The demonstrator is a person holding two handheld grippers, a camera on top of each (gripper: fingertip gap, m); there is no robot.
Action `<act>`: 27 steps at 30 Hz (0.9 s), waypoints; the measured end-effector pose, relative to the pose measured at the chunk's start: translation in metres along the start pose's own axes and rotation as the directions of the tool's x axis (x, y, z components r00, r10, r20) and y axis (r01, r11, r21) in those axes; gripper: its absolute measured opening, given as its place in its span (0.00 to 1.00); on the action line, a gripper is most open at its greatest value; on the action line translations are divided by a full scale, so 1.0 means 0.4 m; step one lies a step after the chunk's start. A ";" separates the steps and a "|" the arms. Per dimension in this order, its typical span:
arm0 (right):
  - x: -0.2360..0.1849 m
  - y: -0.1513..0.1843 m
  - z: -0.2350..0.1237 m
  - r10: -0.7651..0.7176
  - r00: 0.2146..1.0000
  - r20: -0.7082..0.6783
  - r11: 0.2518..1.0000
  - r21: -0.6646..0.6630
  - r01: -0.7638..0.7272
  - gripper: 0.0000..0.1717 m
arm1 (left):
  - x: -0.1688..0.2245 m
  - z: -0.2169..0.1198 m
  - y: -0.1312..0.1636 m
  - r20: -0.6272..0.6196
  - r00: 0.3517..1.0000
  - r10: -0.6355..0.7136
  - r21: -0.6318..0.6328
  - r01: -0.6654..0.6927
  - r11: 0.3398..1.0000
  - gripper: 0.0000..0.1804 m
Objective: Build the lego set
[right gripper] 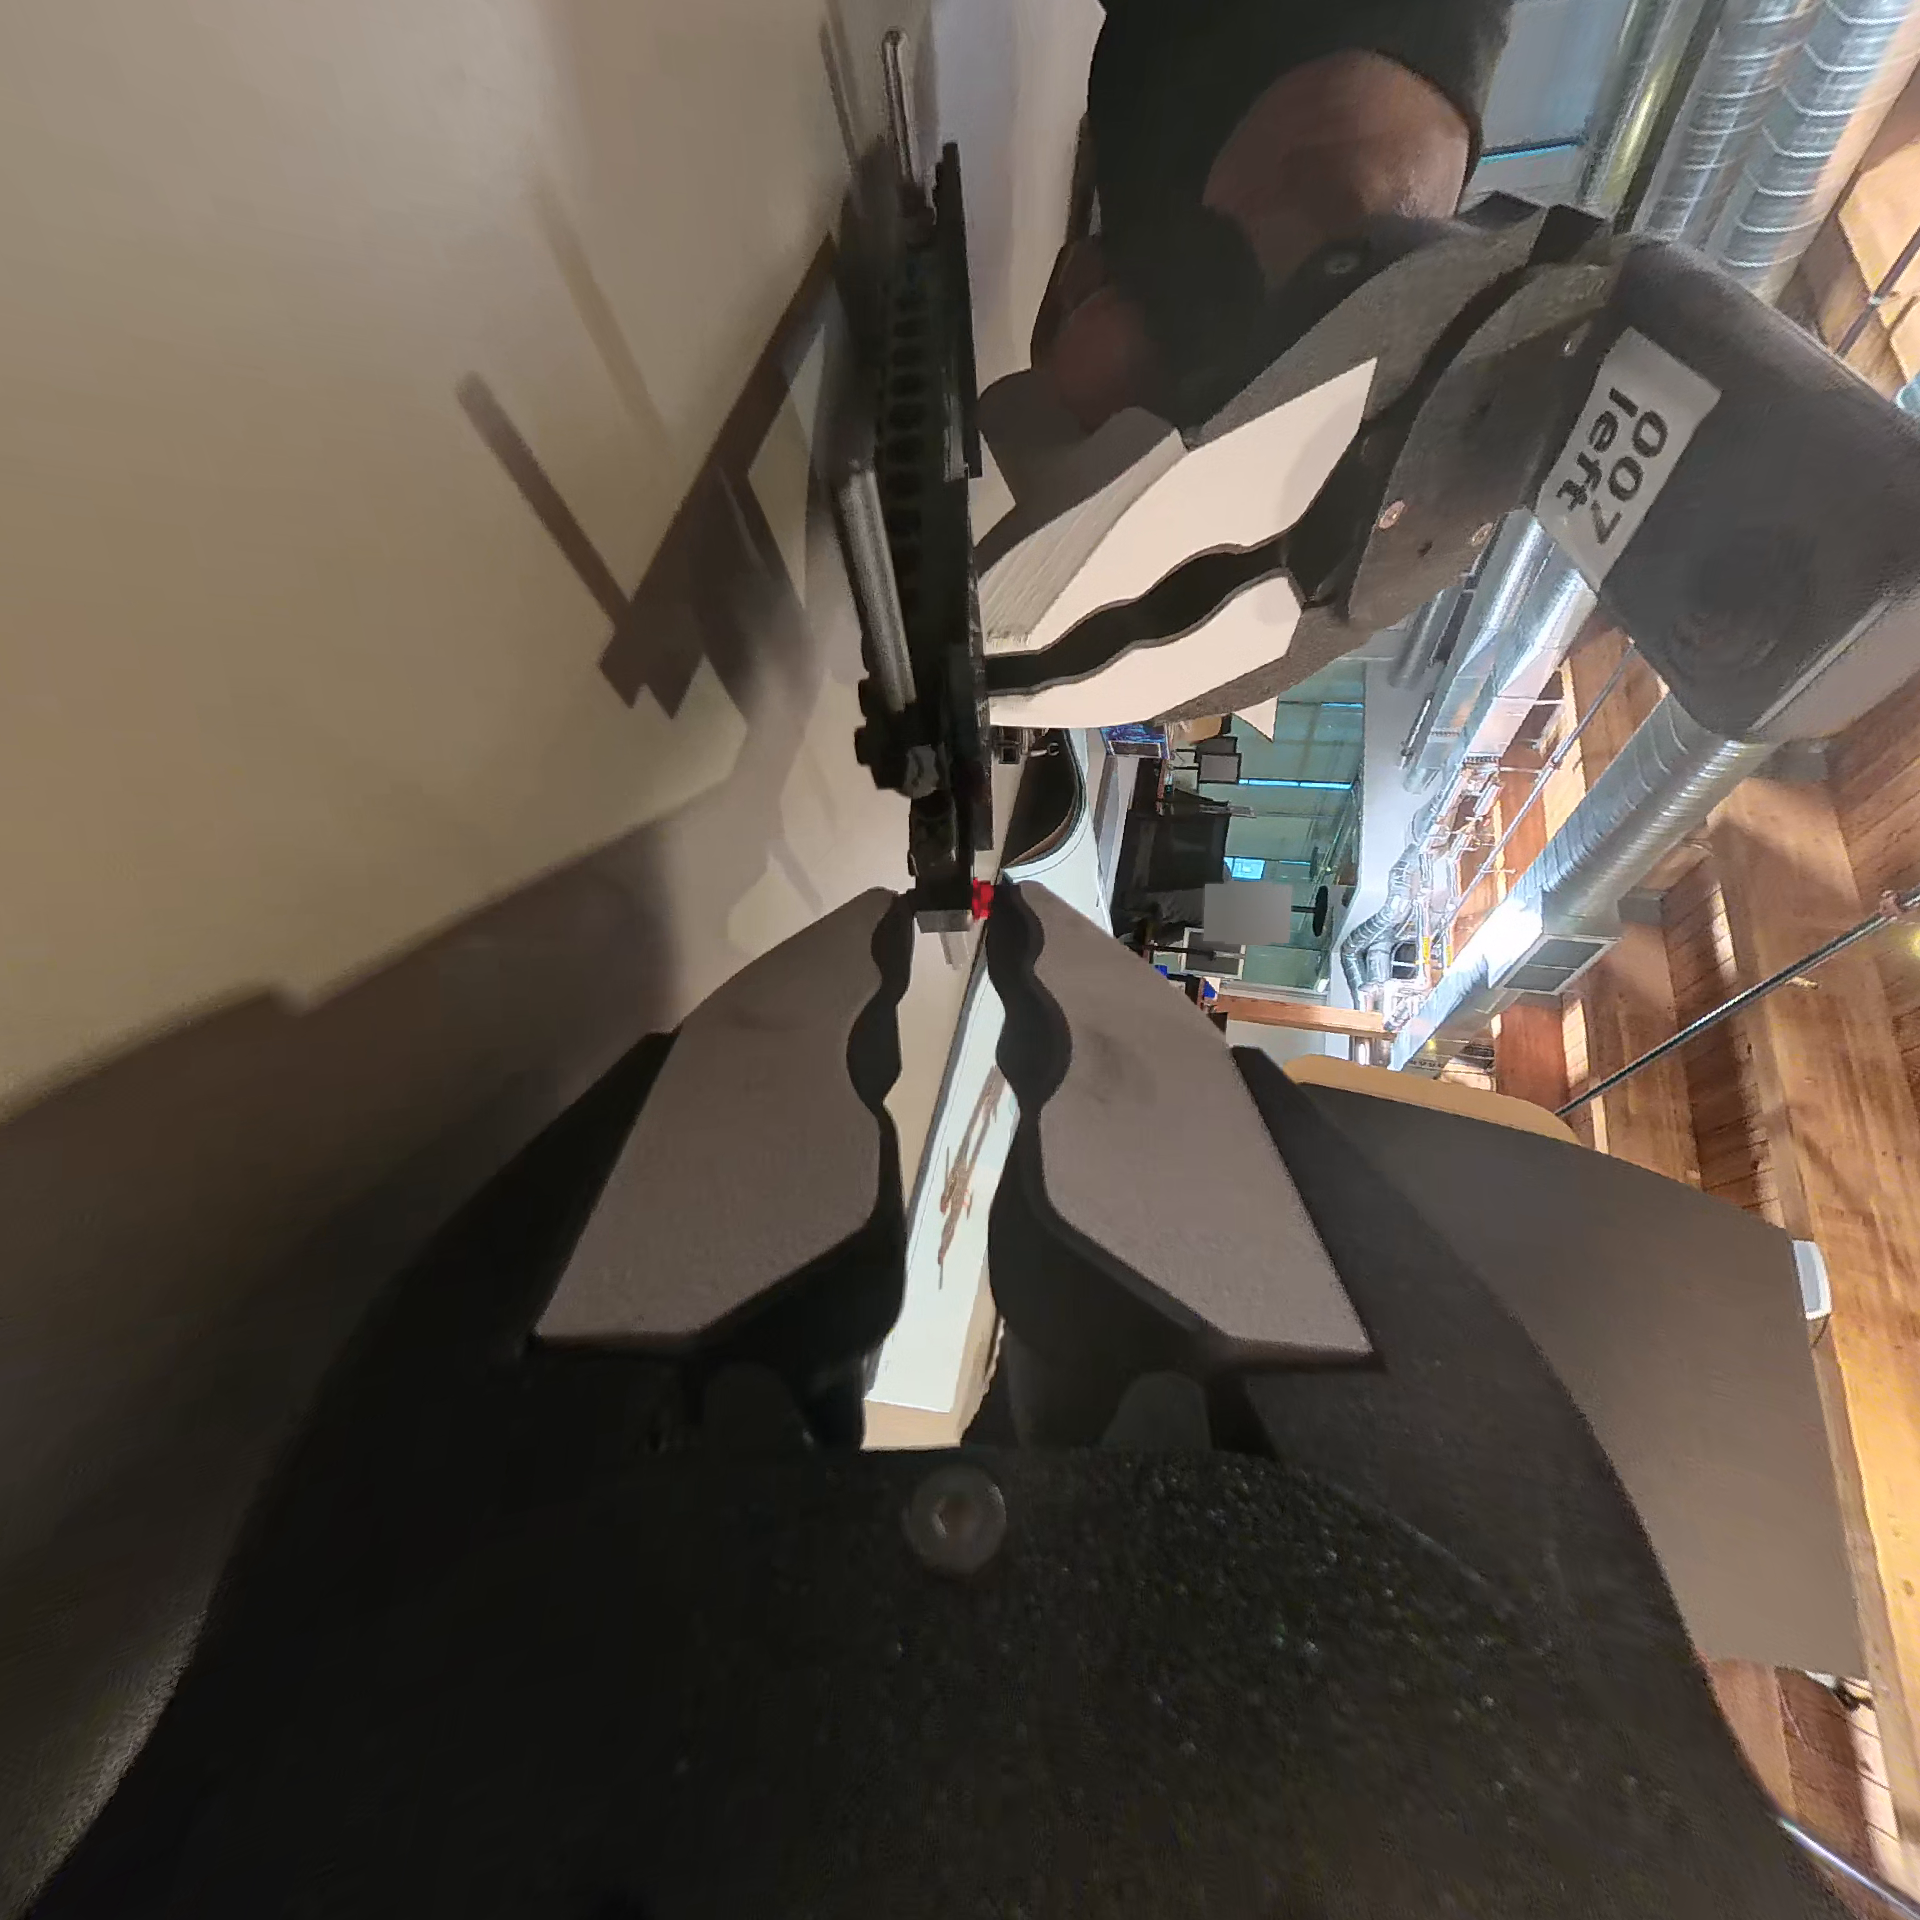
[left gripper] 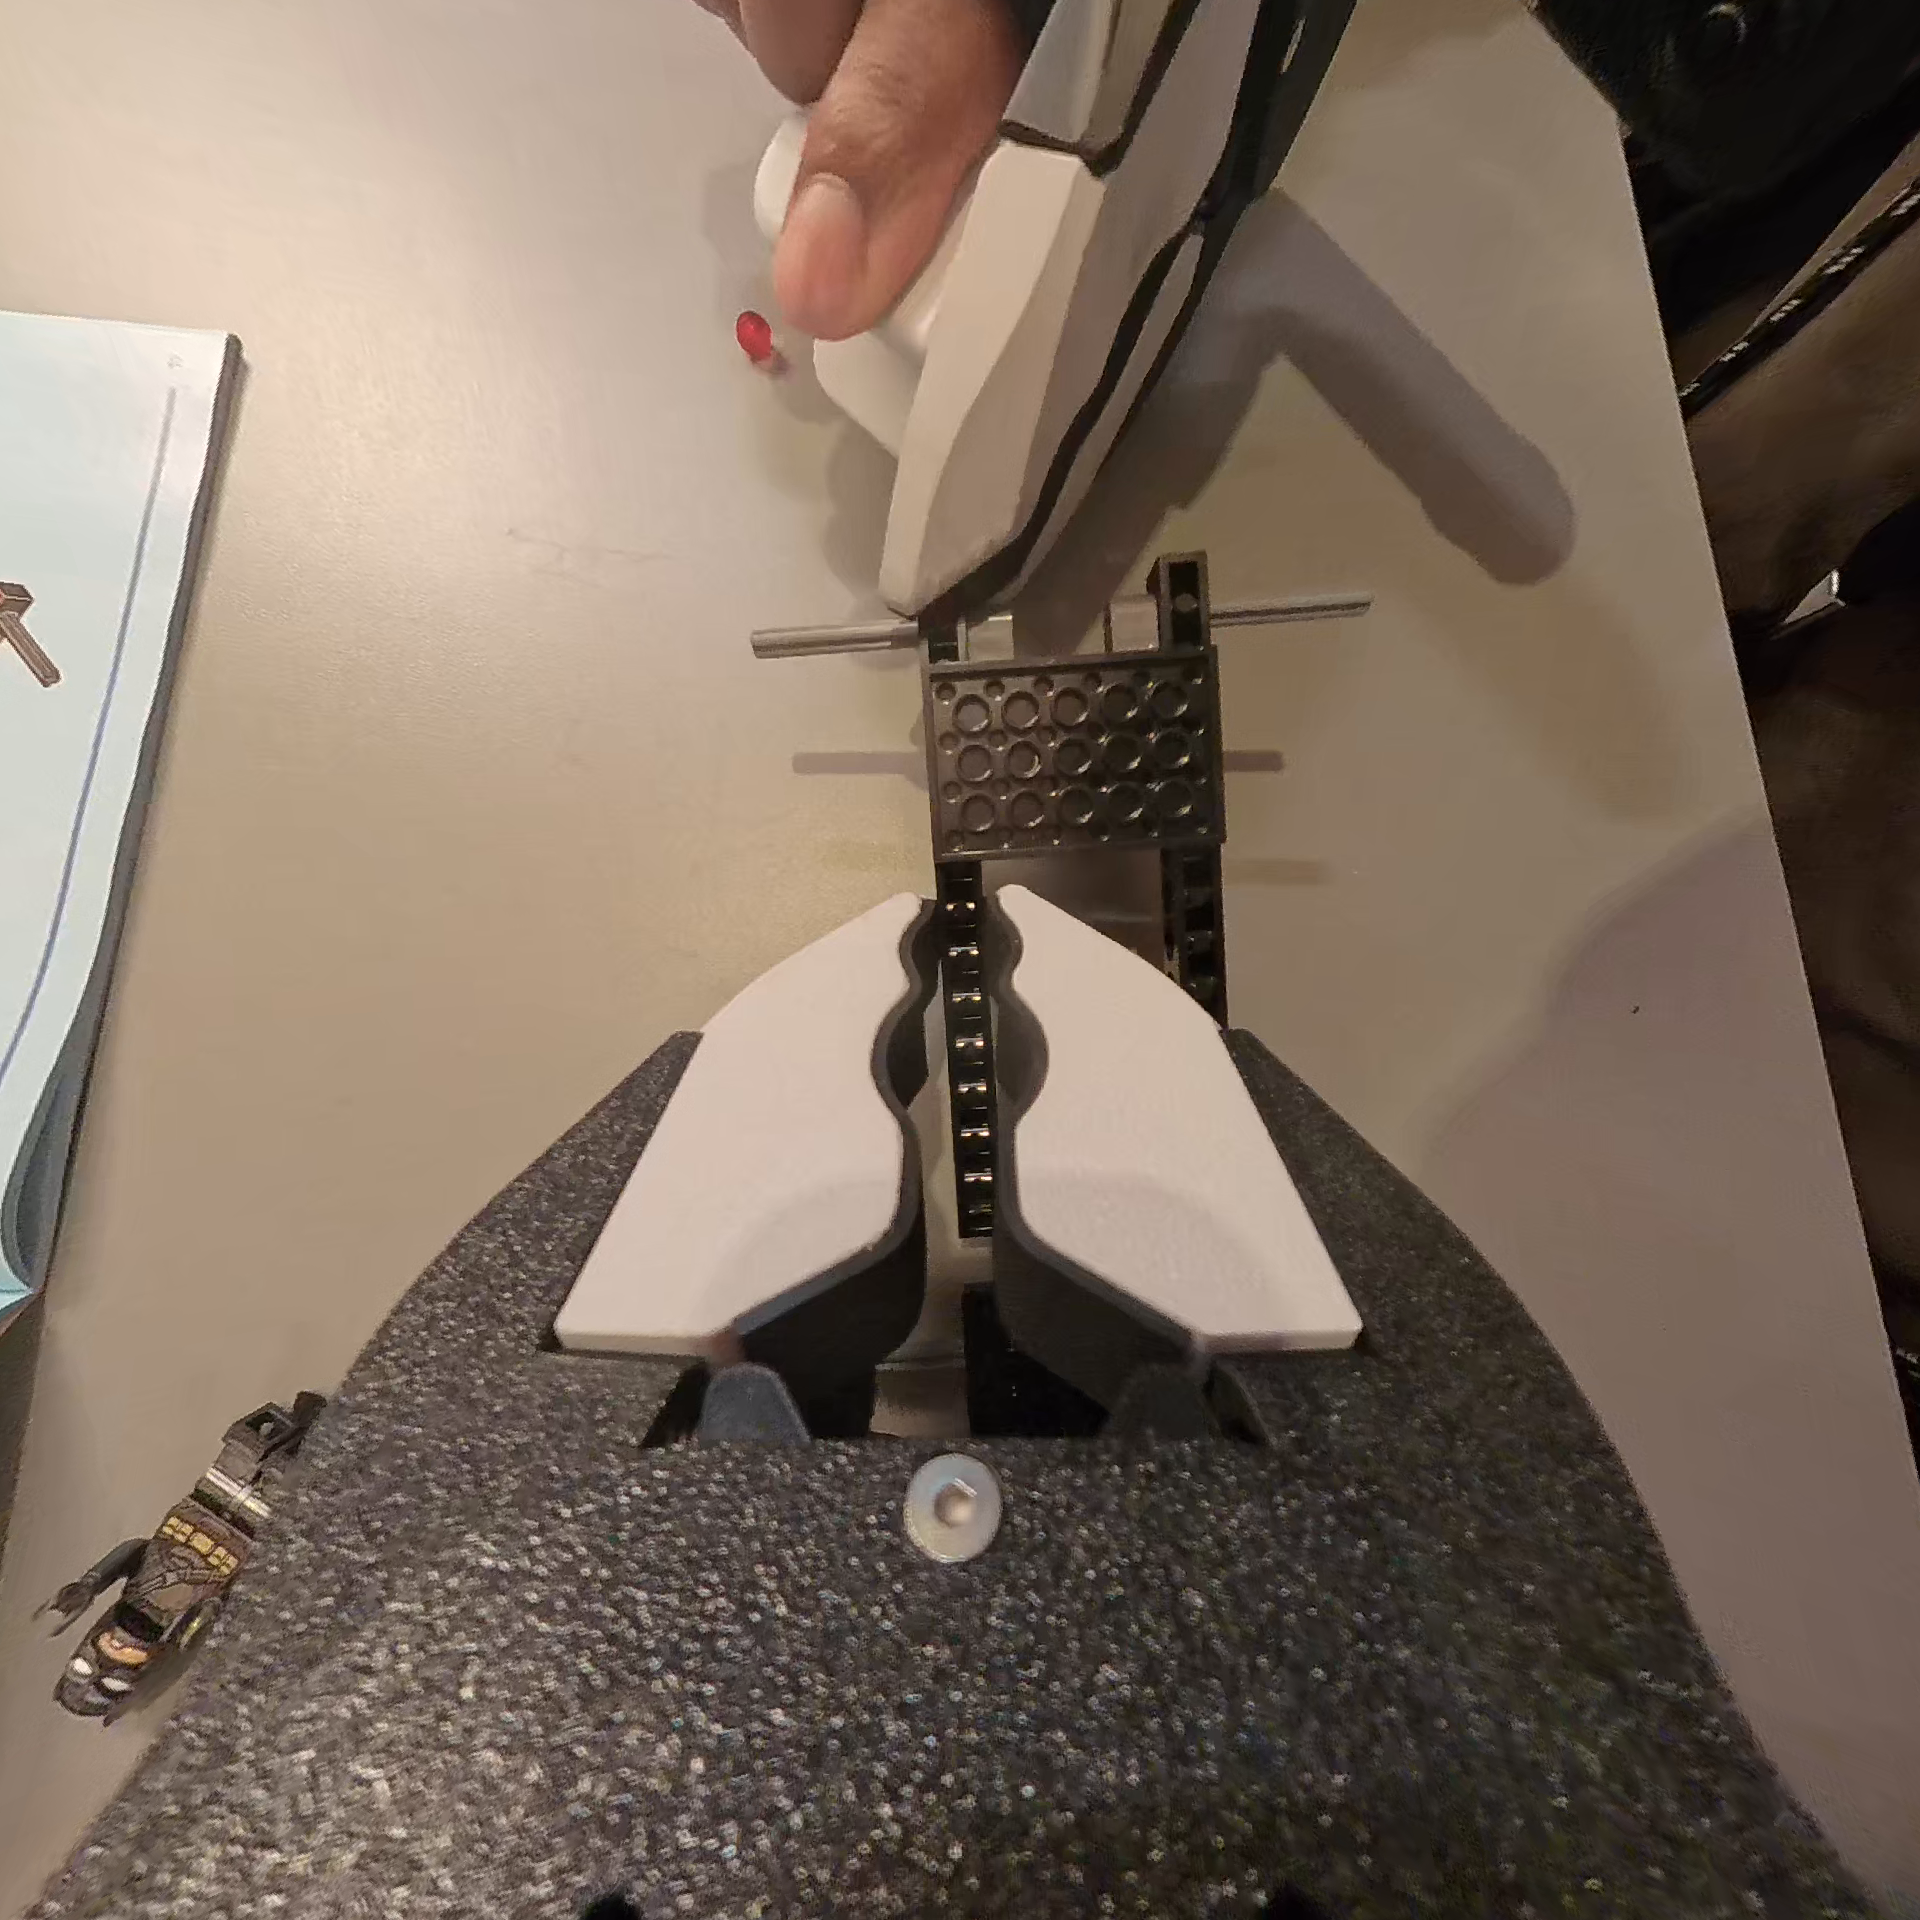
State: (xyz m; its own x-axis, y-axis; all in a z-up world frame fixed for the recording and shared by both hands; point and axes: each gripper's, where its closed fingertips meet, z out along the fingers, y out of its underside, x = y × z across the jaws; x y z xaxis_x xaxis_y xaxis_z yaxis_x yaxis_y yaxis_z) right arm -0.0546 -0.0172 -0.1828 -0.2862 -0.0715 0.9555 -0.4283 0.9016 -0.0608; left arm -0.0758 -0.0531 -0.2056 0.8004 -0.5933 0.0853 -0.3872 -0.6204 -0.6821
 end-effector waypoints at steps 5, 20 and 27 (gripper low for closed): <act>-0.008 0.002 0.000 -0.059 0.998 0.021 0.998 -0.015 0.059 0.09 | 0.001 0.007 0.005 -0.005 1.000 -0.006 -0.012 0.005 1.000 0.04; -0.001 0.082 -0.009 0.192 0.980 0.050 0.972 -0.146 -0.183 0.09 | -0.031 0.006 0.029 0.035 0.998 -0.058 -0.031 0.059 0.998 0.04; -0.020 0.186 -0.080 0.650 0.753 0.103 0.735 -0.340 -0.587 0.13 | -0.054 0.005 0.037 0.077 0.993 -0.093 -0.031 0.096 0.995 0.05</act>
State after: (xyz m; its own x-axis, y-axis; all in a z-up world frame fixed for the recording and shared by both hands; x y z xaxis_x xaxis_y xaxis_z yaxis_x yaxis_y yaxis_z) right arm -0.0569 0.0640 -0.1857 -0.5824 0.4880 0.6502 0.1448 0.8493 -0.5077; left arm -0.0979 -0.0484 -0.2187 0.8658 -0.4918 0.0927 -0.3228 -0.6902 -0.6476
